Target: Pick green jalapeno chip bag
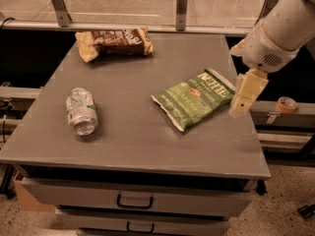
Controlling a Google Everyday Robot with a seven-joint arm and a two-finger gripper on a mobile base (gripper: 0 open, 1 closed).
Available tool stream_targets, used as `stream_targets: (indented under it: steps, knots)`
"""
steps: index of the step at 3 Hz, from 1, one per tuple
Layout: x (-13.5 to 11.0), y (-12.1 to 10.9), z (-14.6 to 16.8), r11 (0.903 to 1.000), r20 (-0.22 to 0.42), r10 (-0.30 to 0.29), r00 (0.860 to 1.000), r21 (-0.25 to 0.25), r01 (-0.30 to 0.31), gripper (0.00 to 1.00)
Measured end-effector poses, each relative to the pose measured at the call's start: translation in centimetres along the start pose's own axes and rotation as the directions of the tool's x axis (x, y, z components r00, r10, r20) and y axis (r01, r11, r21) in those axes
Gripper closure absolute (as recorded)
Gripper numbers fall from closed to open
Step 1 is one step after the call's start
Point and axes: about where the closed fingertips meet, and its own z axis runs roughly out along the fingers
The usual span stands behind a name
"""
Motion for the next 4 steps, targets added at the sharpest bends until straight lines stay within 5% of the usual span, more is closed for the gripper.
stream_targets:
  steps: [2,4]
  knots:
    - [0.7,-3.5,7.4,0.9955,0.095,0.066,0.993,-0.074,-0.06,0.0]
    - [0.0,-4.8,7.7,0.9949,0.17,0.08,0.982,-0.074,-0.068,0.41]
